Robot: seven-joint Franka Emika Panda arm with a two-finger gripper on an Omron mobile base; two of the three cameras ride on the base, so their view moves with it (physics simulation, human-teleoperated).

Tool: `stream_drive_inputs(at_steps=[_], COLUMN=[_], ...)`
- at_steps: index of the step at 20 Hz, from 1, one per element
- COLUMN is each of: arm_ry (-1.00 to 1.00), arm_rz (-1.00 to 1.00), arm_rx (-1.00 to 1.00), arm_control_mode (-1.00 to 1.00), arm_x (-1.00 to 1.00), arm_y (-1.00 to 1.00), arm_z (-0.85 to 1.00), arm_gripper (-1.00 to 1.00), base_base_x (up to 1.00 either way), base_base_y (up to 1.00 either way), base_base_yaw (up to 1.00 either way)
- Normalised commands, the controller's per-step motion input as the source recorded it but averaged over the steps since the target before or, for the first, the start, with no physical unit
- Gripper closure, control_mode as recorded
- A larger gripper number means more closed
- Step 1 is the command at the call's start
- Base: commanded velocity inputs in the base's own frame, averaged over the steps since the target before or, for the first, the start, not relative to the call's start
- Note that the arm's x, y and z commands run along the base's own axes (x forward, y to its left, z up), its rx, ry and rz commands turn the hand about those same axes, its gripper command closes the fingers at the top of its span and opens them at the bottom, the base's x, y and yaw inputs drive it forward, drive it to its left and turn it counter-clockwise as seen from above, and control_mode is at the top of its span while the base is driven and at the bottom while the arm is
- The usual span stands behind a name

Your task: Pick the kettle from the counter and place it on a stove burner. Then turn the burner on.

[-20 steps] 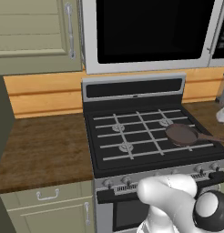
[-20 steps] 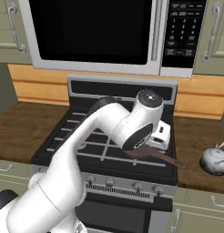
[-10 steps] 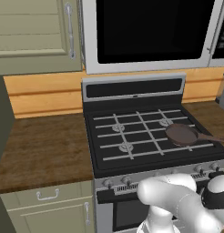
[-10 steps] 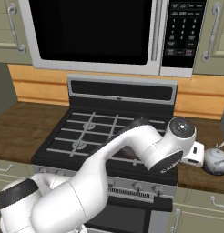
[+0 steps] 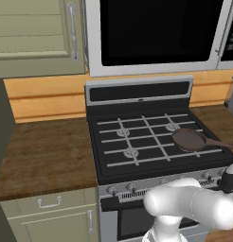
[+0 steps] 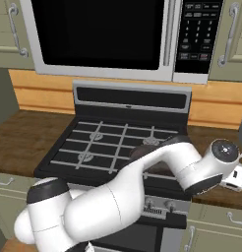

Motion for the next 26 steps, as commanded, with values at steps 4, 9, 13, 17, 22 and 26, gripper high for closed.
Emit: stream_drive_inputs(at_steps=[4,9,13,17,22,26], arm_ry=[0.03,0.01,0.0,0.0,0.01,0.0], arm_rz=[-0.09,-0.05,0.0,-0.02,-0.06,-0.06], arm_rx=[0.23,0.18,0.1,0.01,0.0,0.0], arm_control_mode=[-1.0,-1.0,-1.0,-1.0,-1.0,-1.0], arm_x=[0.32,0.49,0.38,0.09,0.1,0.18], arm_y=[-0.55,-0.43,-0.3,-0.3,-0.23,0.0], arm_z=[0.0,-0.14,-0.33,-0.31,-0.24,-0.49], arm_gripper=[-1.0,-1.0,-1.0,-1.0,-1.0,-1.0], base_base_x=[0.0,0.0,0.0,0.0,0.0,0.0], base_base_y=[0.0,0.0,0.0,0.0,0.0,0.0], base_base_yaw=[0.0,0.0,0.0,0.0,0.0,0.0])
